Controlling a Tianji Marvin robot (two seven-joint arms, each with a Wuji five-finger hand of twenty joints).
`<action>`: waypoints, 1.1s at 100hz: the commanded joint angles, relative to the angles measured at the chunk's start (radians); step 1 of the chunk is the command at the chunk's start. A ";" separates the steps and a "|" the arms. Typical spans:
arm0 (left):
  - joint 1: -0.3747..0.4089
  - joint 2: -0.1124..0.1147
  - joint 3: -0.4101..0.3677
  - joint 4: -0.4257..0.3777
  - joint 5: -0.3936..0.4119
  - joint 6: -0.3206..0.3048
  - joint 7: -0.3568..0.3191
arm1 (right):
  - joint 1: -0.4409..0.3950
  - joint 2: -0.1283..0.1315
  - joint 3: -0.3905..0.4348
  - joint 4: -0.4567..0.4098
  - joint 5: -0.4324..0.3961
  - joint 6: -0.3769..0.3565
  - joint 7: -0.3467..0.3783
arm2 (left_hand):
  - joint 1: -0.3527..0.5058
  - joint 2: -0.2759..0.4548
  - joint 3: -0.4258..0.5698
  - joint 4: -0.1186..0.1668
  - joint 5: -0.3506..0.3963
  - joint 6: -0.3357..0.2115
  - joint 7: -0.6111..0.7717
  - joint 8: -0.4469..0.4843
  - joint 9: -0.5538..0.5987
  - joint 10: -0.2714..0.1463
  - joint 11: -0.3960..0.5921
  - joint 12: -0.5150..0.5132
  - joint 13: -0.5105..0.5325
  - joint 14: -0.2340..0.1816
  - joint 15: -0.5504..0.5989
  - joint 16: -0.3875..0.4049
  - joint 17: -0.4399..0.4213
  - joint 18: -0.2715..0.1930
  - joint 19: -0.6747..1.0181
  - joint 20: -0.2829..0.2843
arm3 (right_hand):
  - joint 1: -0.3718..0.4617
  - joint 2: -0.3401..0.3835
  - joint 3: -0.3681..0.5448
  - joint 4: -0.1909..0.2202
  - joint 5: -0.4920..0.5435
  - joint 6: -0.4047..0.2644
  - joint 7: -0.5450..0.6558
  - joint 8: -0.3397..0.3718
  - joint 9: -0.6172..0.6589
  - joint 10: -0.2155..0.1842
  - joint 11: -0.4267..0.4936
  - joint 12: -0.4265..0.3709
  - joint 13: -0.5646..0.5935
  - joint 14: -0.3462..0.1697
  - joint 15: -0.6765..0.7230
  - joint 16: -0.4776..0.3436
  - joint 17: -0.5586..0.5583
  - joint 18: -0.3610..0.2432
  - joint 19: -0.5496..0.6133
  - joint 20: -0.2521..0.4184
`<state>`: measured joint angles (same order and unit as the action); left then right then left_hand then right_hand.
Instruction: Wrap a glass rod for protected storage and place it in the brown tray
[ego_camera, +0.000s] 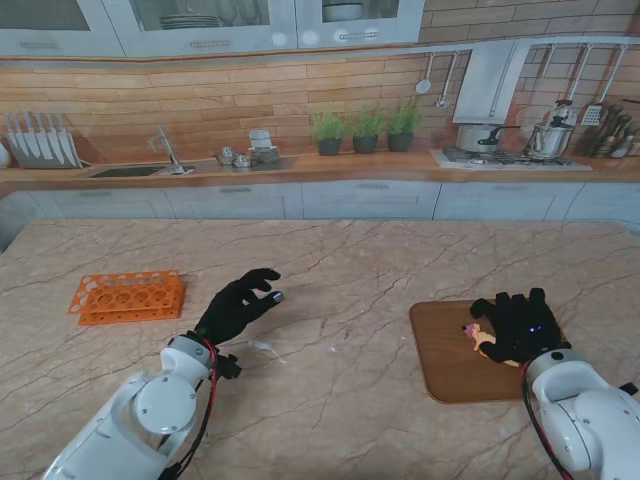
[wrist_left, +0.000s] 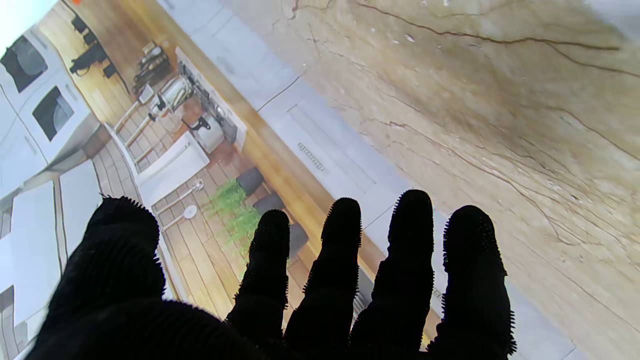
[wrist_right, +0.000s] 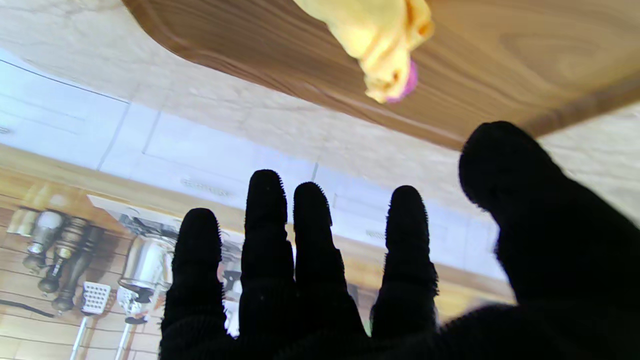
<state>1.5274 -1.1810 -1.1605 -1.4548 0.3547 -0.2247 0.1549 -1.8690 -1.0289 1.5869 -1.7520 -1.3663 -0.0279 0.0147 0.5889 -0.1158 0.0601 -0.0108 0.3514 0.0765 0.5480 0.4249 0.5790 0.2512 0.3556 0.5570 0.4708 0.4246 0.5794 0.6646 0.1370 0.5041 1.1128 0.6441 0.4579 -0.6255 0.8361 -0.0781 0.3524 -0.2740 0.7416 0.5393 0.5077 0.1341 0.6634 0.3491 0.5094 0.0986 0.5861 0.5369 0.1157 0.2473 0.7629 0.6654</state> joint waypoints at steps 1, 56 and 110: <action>0.007 0.020 -0.017 -0.017 -0.005 0.003 -0.021 | -0.024 -0.009 -0.002 -0.033 0.019 -0.021 -0.010 | 0.020 -0.036 -0.027 -0.001 0.019 0.004 -0.036 -0.001 -0.044 -0.017 -0.043 -0.030 -0.044 -0.045 -0.047 -0.030 -0.038 -0.036 -0.049 -0.041 | -0.035 0.020 -0.028 0.011 -0.034 -0.042 0.012 0.015 -0.026 -0.010 -0.019 -0.008 -0.020 0.002 -0.016 -0.012 -0.018 0.001 -0.034 0.007; 0.087 0.072 -0.154 -0.088 -0.085 0.002 -0.258 | -0.116 -0.070 -0.110 -0.087 0.599 -0.093 -0.088 | 0.026 -0.144 -0.066 -0.002 -0.011 0.038 -0.206 -0.021 -0.116 -0.058 -0.202 -0.176 -0.153 -0.152 -0.325 -0.176 -0.151 -0.129 -0.401 -0.112 | -0.048 -0.004 -0.203 0.022 -0.045 0.048 0.040 0.052 -0.032 -0.014 0.003 0.038 -0.007 0.004 -0.020 0.007 0.042 -0.042 -0.065 0.054; 0.290 0.117 -0.307 -0.176 -0.016 -0.208 -0.372 | -0.201 -0.100 -0.215 -0.099 0.809 -0.277 -0.191 | 0.044 -0.258 -0.020 -0.009 -0.029 0.008 -0.174 -0.015 -0.182 -0.065 -0.216 -0.193 -0.186 -0.168 -0.381 -0.206 -0.153 -0.158 -0.553 -0.132 | -0.103 0.004 -0.236 0.013 -0.112 0.103 -0.041 -0.002 -0.039 -0.049 -0.097 -0.009 0.002 -0.022 -0.192 -0.073 0.055 -0.078 -0.199 0.000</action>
<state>1.7818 -1.0733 -1.4592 -1.6203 0.3377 -0.4209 -0.2057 -2.0435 -1.1162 1.3866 -1.8393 -0.5531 -0.2893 -0.1667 0.6021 -0.3285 0.0289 -0.0094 0.3244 0.1124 0.3684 0.4027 0.4311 0.2115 0.1662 0.3719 0.3093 0.2907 0.2199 0.4707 -0.0004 0.3746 0.5817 0.5222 0.4087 -0.6146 0.6184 -0.0734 0.2768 -0.1701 0.7179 0.5490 0.4950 0.1140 0.5859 0.3487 0.5109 0.1049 0.4166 0.4757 0.1791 0.1823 0.5968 0.6755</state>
